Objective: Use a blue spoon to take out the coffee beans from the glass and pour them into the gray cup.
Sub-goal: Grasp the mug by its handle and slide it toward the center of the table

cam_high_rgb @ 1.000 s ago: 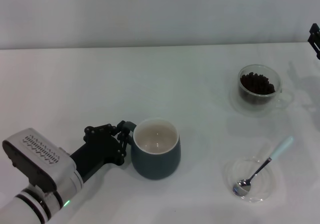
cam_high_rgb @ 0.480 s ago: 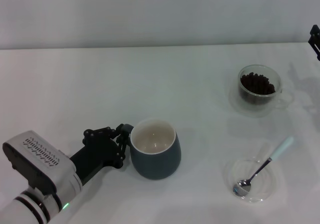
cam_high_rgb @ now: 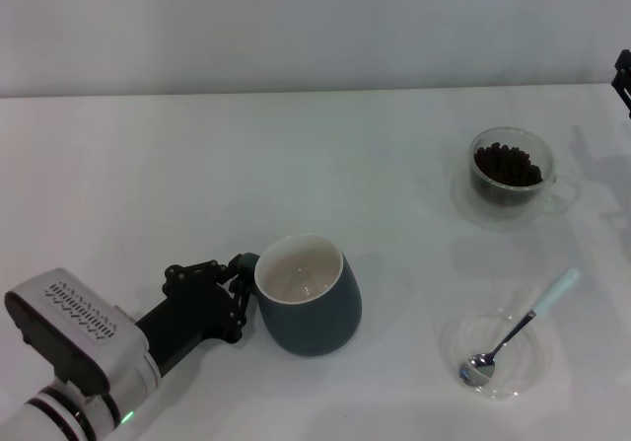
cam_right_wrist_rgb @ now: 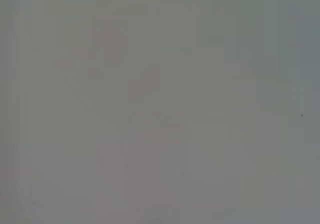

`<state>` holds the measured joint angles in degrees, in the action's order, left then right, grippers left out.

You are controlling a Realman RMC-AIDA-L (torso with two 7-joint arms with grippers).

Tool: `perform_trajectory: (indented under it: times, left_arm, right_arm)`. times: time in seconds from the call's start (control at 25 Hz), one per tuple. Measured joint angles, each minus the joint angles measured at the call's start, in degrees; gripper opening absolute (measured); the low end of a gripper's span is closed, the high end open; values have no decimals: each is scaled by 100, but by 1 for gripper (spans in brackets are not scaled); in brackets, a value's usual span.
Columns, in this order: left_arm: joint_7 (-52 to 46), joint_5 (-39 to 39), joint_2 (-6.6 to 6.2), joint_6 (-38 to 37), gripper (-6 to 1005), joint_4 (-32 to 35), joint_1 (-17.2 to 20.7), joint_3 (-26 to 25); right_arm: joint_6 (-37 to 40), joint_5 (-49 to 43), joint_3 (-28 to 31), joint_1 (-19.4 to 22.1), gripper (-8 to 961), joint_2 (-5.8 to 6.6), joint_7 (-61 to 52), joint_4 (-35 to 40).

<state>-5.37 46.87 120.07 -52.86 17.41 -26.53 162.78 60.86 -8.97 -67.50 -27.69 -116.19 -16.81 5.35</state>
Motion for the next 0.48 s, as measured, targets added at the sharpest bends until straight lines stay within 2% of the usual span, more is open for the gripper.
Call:
perform_trajectory:
  times: [0.48]
  left_arm:
    - [119,-17,-15,-38,81,83,26,9]
  right_arm:
    - [48,1,-18,19,768,0,-136,1]
